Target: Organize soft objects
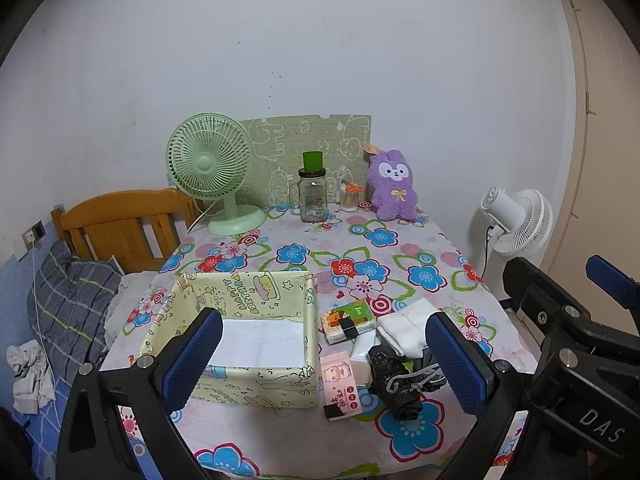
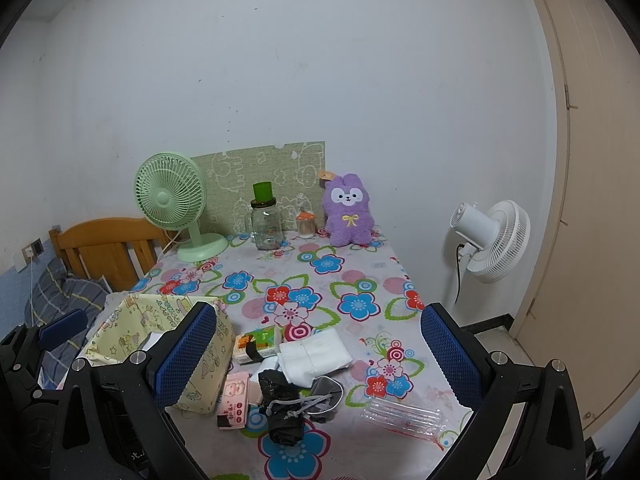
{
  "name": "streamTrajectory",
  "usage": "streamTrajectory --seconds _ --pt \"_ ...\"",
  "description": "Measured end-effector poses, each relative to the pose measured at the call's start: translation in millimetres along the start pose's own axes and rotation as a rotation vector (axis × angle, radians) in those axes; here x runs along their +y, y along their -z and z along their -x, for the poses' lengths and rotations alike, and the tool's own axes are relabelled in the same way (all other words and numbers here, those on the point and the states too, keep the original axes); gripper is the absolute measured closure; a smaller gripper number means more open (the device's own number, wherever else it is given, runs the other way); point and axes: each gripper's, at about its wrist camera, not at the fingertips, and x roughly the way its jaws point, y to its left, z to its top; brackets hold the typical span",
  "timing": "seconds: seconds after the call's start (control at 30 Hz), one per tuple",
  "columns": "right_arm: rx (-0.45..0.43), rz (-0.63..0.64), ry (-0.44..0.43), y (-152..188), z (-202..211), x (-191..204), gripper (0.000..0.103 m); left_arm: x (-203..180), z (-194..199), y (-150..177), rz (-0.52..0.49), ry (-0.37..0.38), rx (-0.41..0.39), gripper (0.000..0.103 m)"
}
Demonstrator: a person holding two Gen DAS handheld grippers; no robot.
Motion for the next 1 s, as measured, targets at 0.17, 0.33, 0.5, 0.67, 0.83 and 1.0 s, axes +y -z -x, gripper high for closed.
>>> streamTrajectory --seconds 0.17,0.33,0.5,0.67,0.83,1.0 --pt "-0.002 -0.002 0.004 -0.9 1.9 -0.8 0.000 1.3 0.7 -2.3 0.001 0.001 -0.003 0.001" --pt "-0.002 0.000 0.005 -1.3 1.9 -0.3 0.000 1.7 0.6 -1.9 0.001 0.001 -0.006 0.001" --pt "-0.003 -0.001 0.003 -0.6 1.5 -0.5 0.000 1.7 0.8 -3.1 0.001 0.001 -0.009 0.001" --pt "-0.004 0.000 0.003 -0.7 2.0 0.0 0.000 3.1 1.4 -4.2 0.001 -0.002 -0.012 0.001" --pt "-0.002 0.001 0.002 -2.2 2.8 0.3 0.000 2.6 1.8 -2.7 0.000 -0.003 -0.016 0.001" --pt "-0.002 0.001 0.002 -1.7 2.5 1.5 0.000 2.7 1.8 -2.7 0.001 -0.006 -0.020 0.001"
